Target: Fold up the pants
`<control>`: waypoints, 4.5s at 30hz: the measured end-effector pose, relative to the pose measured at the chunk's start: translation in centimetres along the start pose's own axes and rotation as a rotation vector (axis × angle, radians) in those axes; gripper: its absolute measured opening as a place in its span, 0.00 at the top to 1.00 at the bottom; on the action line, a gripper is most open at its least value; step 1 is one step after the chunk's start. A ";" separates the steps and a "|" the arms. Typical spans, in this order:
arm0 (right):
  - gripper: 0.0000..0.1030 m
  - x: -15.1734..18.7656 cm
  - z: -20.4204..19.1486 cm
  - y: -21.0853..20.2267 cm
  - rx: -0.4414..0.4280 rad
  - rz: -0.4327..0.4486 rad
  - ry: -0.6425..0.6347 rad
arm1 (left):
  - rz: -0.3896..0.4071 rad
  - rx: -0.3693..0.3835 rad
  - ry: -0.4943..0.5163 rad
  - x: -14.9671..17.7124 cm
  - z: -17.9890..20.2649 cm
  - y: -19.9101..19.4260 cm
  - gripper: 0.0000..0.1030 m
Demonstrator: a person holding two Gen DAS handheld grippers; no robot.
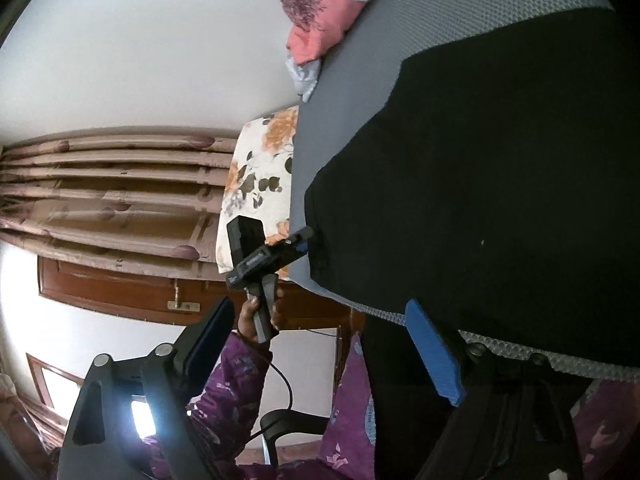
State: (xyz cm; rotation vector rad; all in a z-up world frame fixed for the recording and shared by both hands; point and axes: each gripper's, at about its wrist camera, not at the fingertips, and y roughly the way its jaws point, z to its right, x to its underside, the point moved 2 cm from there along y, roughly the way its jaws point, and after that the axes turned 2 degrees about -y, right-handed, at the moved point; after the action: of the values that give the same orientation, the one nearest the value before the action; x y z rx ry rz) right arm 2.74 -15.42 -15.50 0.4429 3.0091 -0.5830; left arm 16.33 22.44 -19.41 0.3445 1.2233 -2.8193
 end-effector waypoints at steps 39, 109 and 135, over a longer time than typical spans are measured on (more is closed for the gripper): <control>0.00 -4.8 9.5 -12.2 -0.376 0.255 0.271 | -0.158 0.366 0.109 0.2 32.6 16.8 0.52; 0.68 -2.3 12.8 -19.8 0.240 0.295 -0.009 | 0.022 0.076 0.008 2.9 20.4 16.0 0.21; 0.66 0.7 10.1 -14.6 -0.020 0.243 0.167 | 0.152 0.026 0.018 4.3 16.3 10.8 0.20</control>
State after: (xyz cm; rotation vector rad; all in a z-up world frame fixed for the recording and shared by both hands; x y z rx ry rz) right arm -2.26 -31.96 -19.73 0.8812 3.0436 -0.5204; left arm 10.54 3.37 -17.25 0.4451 1.1139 -2.7110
